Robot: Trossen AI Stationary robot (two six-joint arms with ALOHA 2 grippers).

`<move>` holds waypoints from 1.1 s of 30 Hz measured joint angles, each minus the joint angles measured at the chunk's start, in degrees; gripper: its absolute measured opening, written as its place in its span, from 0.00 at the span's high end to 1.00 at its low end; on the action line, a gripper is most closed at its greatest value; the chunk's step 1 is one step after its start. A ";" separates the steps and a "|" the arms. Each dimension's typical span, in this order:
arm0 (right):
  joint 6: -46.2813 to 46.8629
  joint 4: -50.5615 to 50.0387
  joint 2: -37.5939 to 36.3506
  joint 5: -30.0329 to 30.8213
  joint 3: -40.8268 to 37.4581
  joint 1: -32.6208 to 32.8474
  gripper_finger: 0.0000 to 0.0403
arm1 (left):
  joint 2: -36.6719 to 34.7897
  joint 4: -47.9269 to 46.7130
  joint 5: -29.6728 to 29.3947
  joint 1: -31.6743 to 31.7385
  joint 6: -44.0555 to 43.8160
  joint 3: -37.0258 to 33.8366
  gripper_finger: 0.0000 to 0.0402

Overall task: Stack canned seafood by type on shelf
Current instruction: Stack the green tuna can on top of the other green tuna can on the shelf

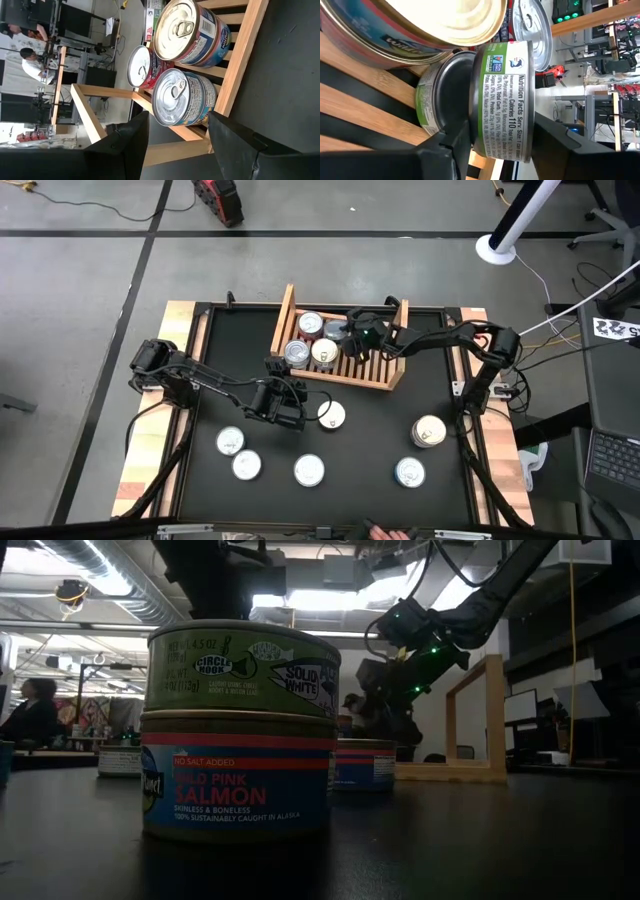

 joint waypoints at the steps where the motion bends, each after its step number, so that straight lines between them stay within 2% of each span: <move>1: 0.00 -0.06 0.00 -0.04 0.00 -0.01 0.57 | 0.01 0.00 0.00 0.00 0.00 0.00 0.50; 12: 0.30 -0.18 0.02 -0.05 0.00 0.00 0.45 | 0.01 0.01 -0.01 0.00 0.00 0.00 0.50; 16: 0.70 -0.22 0.02 -0.21 0.00 0.00 0.44 | 0.01 0.06 -0.02 0.00 0.00 0.00 0.50; 23: 0.73 -2.91 0.04 -4.34 0.00 0.00 0.44 | 0.02 1.54 -0.04 0.00 0.33 0.00 0.50; 33: 0.80 -3.50 0.04 -4.41 0.00 0.00 0.44 | 0.04 1.54 -0.03 -0.07 0.15 0.00 0.50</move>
